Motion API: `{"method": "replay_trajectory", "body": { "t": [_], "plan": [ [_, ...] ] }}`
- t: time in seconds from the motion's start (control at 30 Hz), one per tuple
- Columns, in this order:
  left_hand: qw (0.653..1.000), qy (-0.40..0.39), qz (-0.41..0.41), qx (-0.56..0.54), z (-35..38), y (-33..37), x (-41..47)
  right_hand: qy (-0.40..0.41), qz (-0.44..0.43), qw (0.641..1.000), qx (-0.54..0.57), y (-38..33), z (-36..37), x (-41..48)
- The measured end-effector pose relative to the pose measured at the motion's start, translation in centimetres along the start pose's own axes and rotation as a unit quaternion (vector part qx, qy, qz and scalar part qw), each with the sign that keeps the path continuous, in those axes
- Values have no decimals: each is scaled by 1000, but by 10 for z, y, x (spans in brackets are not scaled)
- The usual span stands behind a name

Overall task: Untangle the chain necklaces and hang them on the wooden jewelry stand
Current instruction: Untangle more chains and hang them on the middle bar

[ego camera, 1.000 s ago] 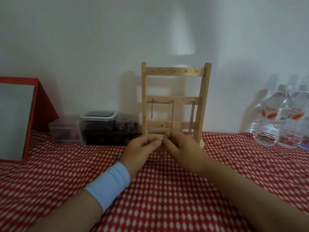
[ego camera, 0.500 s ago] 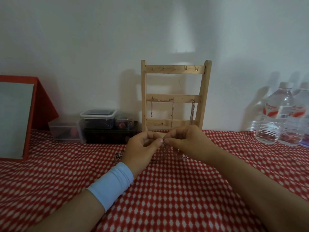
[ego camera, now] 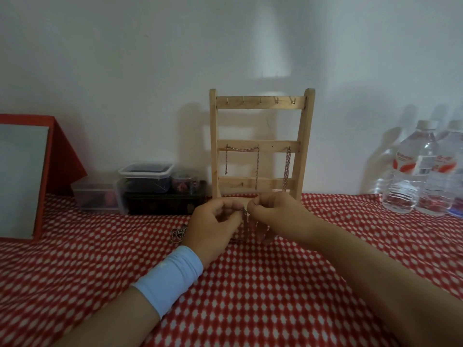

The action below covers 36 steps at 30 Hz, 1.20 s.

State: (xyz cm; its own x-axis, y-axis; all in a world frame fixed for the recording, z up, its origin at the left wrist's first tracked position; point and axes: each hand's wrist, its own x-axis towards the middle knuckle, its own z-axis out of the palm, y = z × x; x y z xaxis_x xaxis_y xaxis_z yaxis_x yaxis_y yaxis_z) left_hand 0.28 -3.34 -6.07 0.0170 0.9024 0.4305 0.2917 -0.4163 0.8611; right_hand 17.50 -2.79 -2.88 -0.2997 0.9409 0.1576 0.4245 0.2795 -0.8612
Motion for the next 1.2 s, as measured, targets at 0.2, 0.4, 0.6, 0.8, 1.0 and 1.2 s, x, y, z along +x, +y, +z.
{"method": "replay_trajectory", "body": {
  "t": [0.2, 0.4, 0.6, 0.8, 1.0, 1.2],
  "plan": [
    [987, -24, -108, -120, -3, 5, 3, 90, -160, 980, -82, 2, 0, 3],
    [956, -69, -190, -211, -5, 2, 9, 79, -238, 946, -205, 2, -4, 6],
    [953, -109, -195, -203, -7, -1, 9, 92, -266, 908, -311, 8, -4, 8],
    [963, -107, -179, -173, -8, -2, 12, 86, -225, 928, -285, 6, -2, 8],
    [975, -72, -135, -164, -7, -3, 11, -27, -54, 996, -63, 3, -7, 3],
    [990, -112, -74, -33, -6, -8, 11, -22, -61, 996, -69, 10, -17, 8]
  ]
}}
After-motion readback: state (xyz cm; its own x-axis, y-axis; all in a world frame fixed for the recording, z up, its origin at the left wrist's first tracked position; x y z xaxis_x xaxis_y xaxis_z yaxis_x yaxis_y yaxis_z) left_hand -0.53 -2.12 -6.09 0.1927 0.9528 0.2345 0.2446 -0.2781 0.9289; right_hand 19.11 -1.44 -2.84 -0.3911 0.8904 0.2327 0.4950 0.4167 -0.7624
